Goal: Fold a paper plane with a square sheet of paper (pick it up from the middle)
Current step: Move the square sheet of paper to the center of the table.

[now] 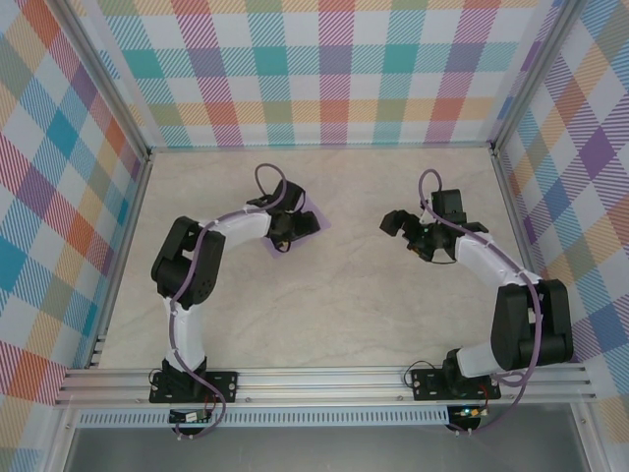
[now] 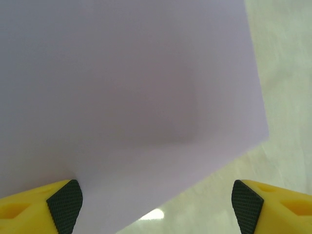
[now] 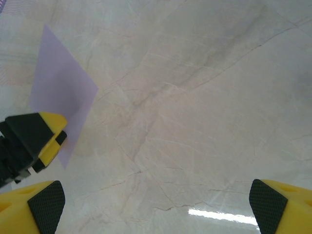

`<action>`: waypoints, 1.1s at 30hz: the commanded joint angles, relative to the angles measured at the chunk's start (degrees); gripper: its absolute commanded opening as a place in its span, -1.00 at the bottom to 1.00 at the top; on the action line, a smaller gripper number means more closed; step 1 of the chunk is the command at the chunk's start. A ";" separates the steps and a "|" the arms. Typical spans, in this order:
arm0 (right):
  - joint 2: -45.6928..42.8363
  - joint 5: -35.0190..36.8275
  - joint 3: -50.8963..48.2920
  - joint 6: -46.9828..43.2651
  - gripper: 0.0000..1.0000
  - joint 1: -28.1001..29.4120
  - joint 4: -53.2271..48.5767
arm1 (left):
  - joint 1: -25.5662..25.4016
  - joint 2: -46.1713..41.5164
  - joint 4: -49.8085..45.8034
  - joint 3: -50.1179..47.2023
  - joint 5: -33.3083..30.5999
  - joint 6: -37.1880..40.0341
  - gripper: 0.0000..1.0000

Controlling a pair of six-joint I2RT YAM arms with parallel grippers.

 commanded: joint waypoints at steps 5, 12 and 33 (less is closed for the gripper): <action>-2.77 2.84 -0.82 -1.32 0.99 0.40 -2.73 | -12.84 -0.48 -6.59 -5.75 7.50 -6.25 0.66; -1.80 3.17 0.79 -2.77 1.00 3.24 -3.08 | -14.76 -6.85 -5.94 -4.17 8.30 -6.83 0.72; 39.31 8.03 39.67 -3.51 0.58 27.69 -14.27 | 2.45 -31.14 -16.41 -16.83 -6.57 -6.87 1.00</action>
